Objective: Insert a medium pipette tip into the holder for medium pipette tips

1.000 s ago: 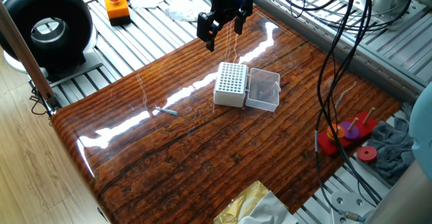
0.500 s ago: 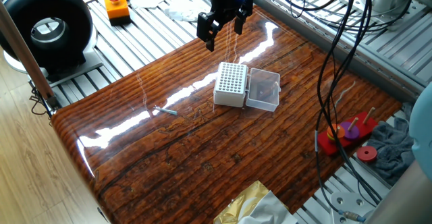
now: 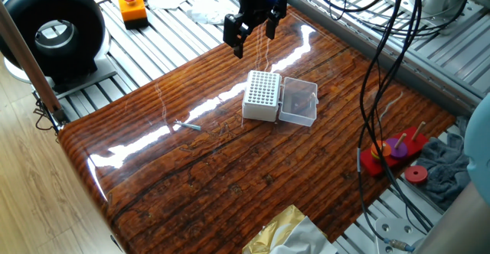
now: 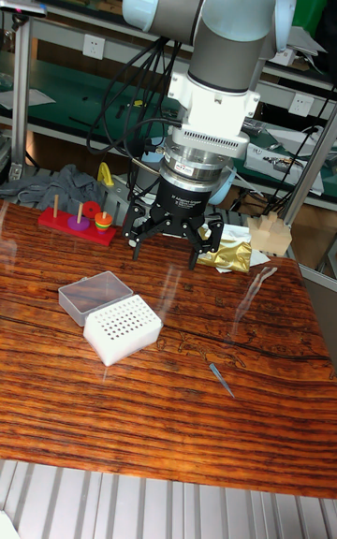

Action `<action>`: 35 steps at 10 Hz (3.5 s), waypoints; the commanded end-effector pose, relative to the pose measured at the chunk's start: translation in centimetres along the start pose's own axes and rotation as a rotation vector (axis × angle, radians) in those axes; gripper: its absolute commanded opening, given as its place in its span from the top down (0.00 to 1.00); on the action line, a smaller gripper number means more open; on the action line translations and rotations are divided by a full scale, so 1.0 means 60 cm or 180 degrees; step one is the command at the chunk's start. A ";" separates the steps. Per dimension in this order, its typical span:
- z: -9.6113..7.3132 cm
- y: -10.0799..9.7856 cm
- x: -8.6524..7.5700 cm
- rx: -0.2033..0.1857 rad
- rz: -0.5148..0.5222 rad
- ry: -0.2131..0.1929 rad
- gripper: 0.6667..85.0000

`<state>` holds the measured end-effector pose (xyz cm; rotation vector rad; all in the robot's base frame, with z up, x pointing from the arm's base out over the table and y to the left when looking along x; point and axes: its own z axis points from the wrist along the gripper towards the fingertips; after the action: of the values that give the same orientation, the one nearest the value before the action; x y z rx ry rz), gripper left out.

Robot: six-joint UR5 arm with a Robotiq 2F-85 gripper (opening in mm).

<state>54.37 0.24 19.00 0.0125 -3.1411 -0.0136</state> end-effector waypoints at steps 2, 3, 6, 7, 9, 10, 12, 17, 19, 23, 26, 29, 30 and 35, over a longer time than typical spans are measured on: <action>-0.002 0.011 -0.065 -0.0068 0.0499 -0.0475 1.00; -0.002 0.011 -0.066 -0.0044 0.0497 -0.0486 1.00; -0.003 0.010 -0.068 -0.0019 0.0475 -0.0493 1.00; -0.003 0.010 -0.068 -0.0023 0.0476 -0.0492 1.00; -0.002 0.010 -0.070 -0.0033 0.0472 -0.0497 1.00; -0.002 0.010 -0.070 -0.0032 0.0462 -0.0497 1.00; -0.002 0.009 -0.070 -0.0032 0.0452 -0.0497 1.00; -0.001 0.013 -0.059 -0.0081 0.0466 -0.0425 1.00; -0.001 0.016 -0.059 -0.0110 0.0459 -0.0428 1.00; -0.002 0.034 -0.038 -0.0238 0.0469 -0.0273 1.00; 0.004 0.113 -0.018 -0.0620 0.0279 -0.0132 1.00; -0.009 0.223 -0.034 -0.0520 0.0258 -0.0078 1.00; -0.001 0.251 -0.042 -0.0526 0.0252 -0.0118 1.00; 0.094 0.293 -0.037 -0.0408 0.0128 -0.0319 1.00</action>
<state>56.72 16.22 15.75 -0.0878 -3.2079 -0.2475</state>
